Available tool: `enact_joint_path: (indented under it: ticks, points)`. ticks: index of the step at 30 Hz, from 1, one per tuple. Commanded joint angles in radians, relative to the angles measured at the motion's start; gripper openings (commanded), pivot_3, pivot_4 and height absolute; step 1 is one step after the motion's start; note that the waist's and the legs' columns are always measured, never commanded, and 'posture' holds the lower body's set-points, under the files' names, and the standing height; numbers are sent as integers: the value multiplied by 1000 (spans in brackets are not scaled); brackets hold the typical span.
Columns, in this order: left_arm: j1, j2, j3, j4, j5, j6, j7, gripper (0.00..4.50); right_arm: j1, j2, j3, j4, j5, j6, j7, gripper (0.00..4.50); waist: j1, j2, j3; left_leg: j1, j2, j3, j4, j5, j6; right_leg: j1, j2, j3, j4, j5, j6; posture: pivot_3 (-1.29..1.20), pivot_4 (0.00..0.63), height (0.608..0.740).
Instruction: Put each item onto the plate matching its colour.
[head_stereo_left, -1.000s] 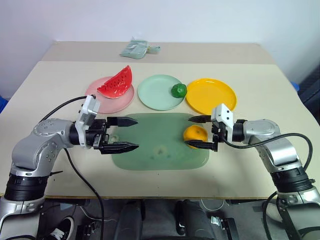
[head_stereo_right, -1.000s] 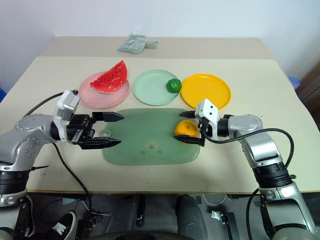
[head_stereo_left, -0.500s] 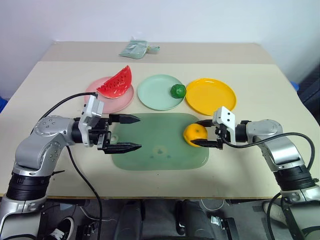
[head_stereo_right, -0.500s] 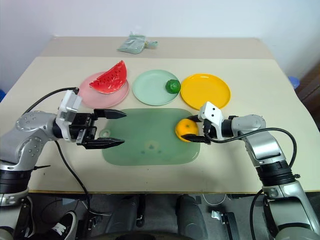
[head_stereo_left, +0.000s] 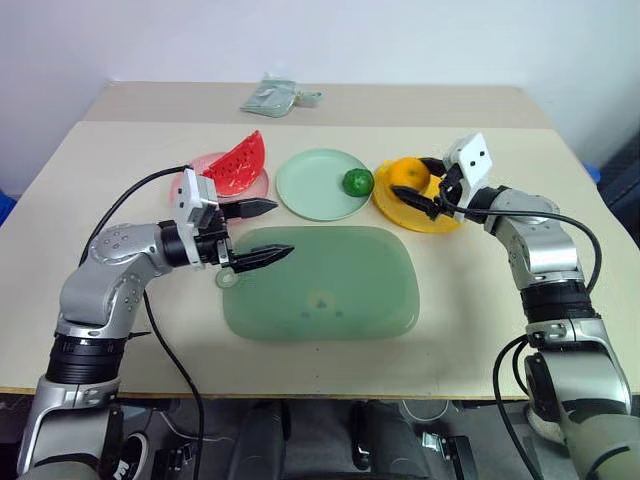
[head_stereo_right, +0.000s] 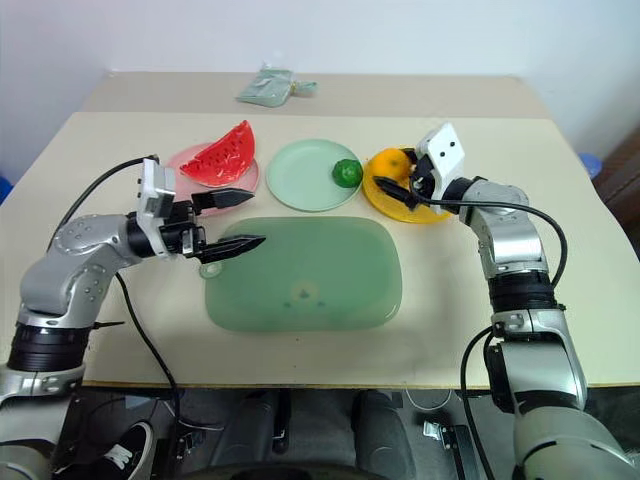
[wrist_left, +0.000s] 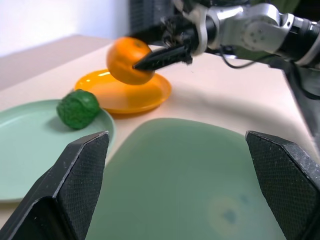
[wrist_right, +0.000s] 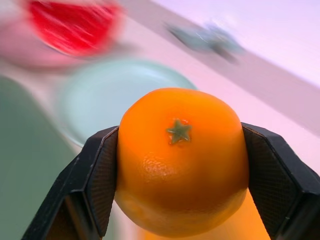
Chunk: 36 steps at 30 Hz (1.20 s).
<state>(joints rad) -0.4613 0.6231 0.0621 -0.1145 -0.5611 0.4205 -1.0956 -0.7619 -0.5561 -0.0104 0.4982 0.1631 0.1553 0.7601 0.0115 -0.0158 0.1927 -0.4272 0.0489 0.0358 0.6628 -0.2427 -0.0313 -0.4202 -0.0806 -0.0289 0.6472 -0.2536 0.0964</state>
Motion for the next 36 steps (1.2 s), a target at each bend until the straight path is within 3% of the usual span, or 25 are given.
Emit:
enact_joint_path:
  ticks: [1,4,6,7,8,15,18,22,28,36]
  points:
    - [-9,-14,0,-3,32,-40,37,4500,-63,20,-6,105,-57,-45,-91,2992,-5,0,0,0,0,0,0,0,0,0,0,0,1,0,0,0,150,740]
    - [9,-17,2,-4,36,-53,30,4500,-79,38,-10,152,-53,-45,-84,2992,-17,1,0,0,0,0,0,0,0,-1,1,0,2,0,0,0,150,740]
    - [17,-13,1,-2,41,-65,25,4500,-83,43,-18,168,-39,-40,-59,4022,-24,1,0,0,0,0,-1,0,0,-1,1,0,1,0,0,0,150,740]
    - [18,-11,2,-1,40,-67,24,4500,-83,42,-20,168,-45,-50,-66,4379,-25,1,0,0,0,0,-1,0,0,-1,1,0,1,0,0,0,150,740]
    - [19,-10,4,0,39,-67,22,4500,-83,41,-21,168,-51,-58,-74,4450,-25,1,0,0,0,0,-1,0,0,-1,0,0,1,0,0,0,150,740]
    - [10,-6,15,22,39,-84,9,4500,-90,52,-101,86,60,-74,-20,4450,-23,1,0,0,0,0,-1,0,0,-1,0,0,1,0,0,0,150,740]
    - [23,19,33,27,19,-96,-44,4500,52,27,-100,-233,257,15,223,4450,-22,1,0,0,1,0,-1,0,0,-1,0,0,1,0,0,0,150,740]
    - [23,70,70,83,-24,-94,-138,4500,180,-7,-73,-491,394,145,348,4450,-22,1,0,0,1,0,-2,0,0,-1,0,0,1,0,0,0,150,740]
    - [75,121,107,136,10,-212,-213,4500,392,-94,15,-676,361,140,457,4450,-20,1,0,1,1,0,-1,0,0,0,0,0,0,0,0,0,150,740]
    - [148,133,121,63,-12,-201,-199,4500,386,-66,45,-662,349,140,433,4450,-19,1,0,1,1,0,-1,0,0,0,0,0,1,0,0,0,150,740]
